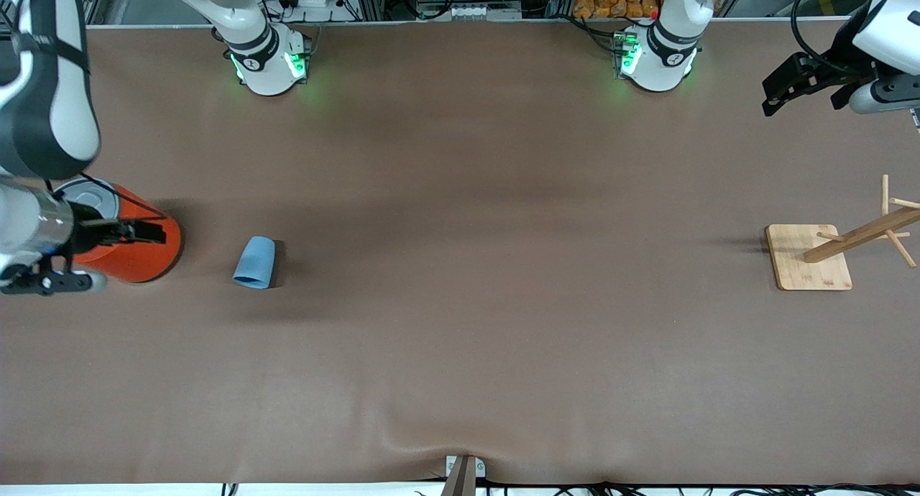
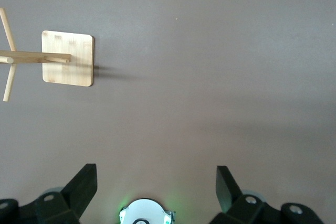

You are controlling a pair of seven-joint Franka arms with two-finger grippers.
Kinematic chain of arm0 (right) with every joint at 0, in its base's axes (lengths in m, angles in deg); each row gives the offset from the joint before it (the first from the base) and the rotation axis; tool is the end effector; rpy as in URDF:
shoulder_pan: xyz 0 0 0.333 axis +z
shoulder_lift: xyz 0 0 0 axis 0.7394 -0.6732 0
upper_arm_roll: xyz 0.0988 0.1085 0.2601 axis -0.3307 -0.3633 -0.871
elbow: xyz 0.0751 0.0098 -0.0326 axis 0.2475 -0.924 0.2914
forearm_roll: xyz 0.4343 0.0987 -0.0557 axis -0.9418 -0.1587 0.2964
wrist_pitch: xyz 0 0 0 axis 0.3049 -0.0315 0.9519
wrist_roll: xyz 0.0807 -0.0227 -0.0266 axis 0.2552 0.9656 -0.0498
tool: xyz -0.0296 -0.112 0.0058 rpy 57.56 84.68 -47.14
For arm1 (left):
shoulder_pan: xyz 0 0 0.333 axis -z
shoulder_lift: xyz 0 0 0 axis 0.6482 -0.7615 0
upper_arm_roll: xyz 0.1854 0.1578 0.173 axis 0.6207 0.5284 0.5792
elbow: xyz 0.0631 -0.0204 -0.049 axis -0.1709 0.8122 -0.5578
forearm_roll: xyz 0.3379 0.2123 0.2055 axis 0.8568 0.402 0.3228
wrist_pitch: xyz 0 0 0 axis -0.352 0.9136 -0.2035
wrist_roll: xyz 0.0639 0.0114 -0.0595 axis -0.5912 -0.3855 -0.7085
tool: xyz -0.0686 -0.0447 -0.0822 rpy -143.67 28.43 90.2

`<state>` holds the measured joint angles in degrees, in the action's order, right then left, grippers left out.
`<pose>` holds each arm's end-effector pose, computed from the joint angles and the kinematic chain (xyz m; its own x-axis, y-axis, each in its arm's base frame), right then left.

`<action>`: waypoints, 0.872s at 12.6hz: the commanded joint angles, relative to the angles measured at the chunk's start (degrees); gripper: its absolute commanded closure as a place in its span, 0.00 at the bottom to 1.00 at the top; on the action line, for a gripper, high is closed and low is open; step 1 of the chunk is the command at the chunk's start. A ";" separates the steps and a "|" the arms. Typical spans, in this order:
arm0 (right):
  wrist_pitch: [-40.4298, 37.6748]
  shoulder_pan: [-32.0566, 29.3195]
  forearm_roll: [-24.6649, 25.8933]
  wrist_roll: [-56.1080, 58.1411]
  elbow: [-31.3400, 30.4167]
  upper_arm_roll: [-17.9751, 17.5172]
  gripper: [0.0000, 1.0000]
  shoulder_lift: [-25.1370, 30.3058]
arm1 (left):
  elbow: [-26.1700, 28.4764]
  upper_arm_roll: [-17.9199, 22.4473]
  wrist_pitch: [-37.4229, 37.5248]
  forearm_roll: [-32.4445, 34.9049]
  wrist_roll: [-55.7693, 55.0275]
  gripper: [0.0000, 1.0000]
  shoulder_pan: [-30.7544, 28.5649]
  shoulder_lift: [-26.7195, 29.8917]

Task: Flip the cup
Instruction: 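Reach the right gripper to the blue cup and grasp it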

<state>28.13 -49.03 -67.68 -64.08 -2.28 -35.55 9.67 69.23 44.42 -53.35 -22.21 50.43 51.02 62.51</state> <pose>0.6879 -0.0250 0.4152 0.9791 0.0287 -0.2013 0.0271 -0.9996 -0.0108 0.5445 -0.0855 0.6588 0.9960 0.0832 -0.0326 0.0821 -0.9961 -0.0314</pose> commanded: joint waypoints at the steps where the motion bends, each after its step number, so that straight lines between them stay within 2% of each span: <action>1: 14.44 0.56 -0.65 -1.69 -12.47 0.13 0.00 1.11 | -1.64 -0.10 1.35 0.26 1.08 0.00 -0.16 0.01; 2: 21.05 0.64 -0.66 -2.04 -17.23 0.04 0.00 1.21 | -2.08 -0.10 1.26 0.26 1.08 0.00 -0.16 -0.25; 4: 30.30 1.34 -0.74 -2.74 -22.97 -0.04 0.00 0.60 | -2.00 -0.19 1.00 0.00 0.47 0.00 -0.07 -0.26; 5: 35.13 1.17 -1.96 -2.92 -26.30 -0.04 0.00 0.42 | -2.09 -0.19 0.74 0.00 0.29 0.00 0.02 -0.34; 6: 38.57 1.35 -5.37 -2.83 -28.94 -0.13 0.00 0.24 | -2.09 -0.19 0.73 0.00 0.20 0.00 0.02 -0.43; 7: 40.08 2.04 -8.62 -2.31 -30.10 -0.22 0.00 0.07 | -2.00 -0.19 0.73 -0.17 0.29 0.00 -0.16 -0.43; 11: 41.41 5.48 -9.18 -2.04 -31.60 -0.22 0.00 -0.90 | -2.00 -0.19 -1.19 -0.53 0.91 0.00 0.10 -0.70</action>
<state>67.55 -44.79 -75.54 -66.16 -31.68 -35.97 8.08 68.44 44.39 -53.91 -22.21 50.46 51.06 62.49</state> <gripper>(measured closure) 0.000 0.000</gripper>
